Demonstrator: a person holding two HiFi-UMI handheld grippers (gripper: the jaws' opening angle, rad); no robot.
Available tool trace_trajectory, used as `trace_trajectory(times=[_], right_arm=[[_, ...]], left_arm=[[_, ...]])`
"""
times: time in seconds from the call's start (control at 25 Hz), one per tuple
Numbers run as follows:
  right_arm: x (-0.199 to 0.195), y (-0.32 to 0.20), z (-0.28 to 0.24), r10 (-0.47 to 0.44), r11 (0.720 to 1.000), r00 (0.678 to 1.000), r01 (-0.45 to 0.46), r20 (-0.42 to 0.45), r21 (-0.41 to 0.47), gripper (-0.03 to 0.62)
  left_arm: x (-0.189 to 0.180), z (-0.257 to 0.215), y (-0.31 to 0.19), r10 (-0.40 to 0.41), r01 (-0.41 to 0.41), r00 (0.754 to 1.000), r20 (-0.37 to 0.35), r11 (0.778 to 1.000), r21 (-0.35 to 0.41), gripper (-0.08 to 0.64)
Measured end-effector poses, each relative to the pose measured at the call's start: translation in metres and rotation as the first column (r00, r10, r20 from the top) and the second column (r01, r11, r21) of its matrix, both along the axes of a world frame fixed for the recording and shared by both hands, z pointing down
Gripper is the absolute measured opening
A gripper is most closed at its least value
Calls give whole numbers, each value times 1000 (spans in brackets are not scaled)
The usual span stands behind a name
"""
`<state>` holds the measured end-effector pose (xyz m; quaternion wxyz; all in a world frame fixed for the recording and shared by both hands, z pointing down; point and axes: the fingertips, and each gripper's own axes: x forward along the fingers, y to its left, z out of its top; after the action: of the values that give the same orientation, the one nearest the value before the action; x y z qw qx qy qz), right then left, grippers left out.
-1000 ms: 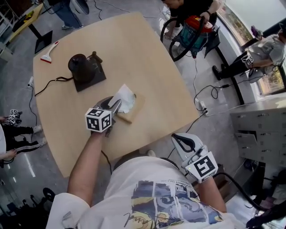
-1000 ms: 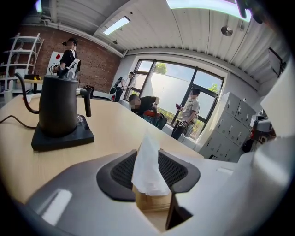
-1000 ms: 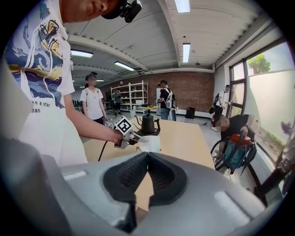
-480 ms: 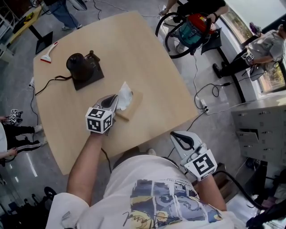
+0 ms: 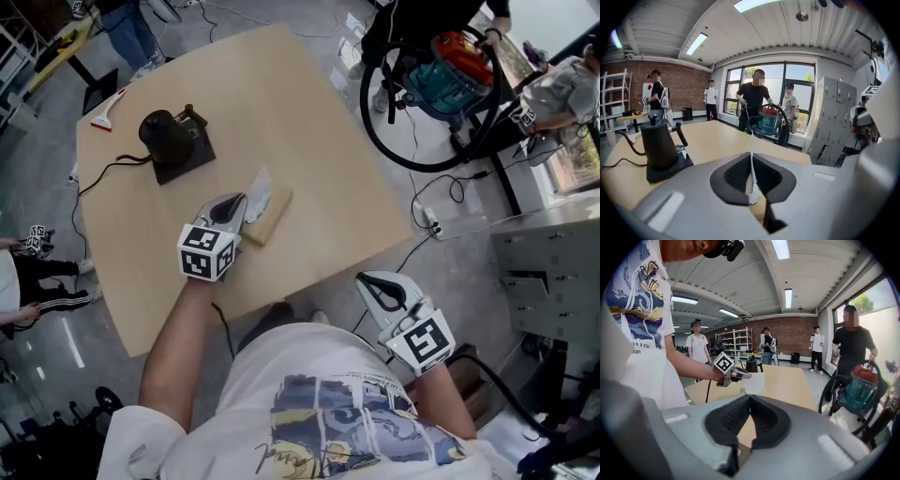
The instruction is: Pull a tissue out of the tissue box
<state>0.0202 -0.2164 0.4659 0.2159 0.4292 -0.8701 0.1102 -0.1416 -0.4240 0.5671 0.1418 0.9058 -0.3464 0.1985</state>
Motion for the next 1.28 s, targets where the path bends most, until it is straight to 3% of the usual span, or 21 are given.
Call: trace_trajectory(times=[0.4, 1.0, 1.28], right_arm=[[20, 21, 1, -25, 1000, 999, 25, 21, 9, 3], [32, 48, 1, -112, 993, 993, 112, 18, 22, 3], [24, 54, 1, -145, 989, 989, 145, -5, 25, 3]], left_arm=[[11, -36, 24, -19, 17, 1000, 23, 997, 74, 5], [33, -128, 107, -21, 31, 999, -48, 977, 212, 5], [33, -157, 157, 2, 16, 997, -75, 971, 237, 5]])
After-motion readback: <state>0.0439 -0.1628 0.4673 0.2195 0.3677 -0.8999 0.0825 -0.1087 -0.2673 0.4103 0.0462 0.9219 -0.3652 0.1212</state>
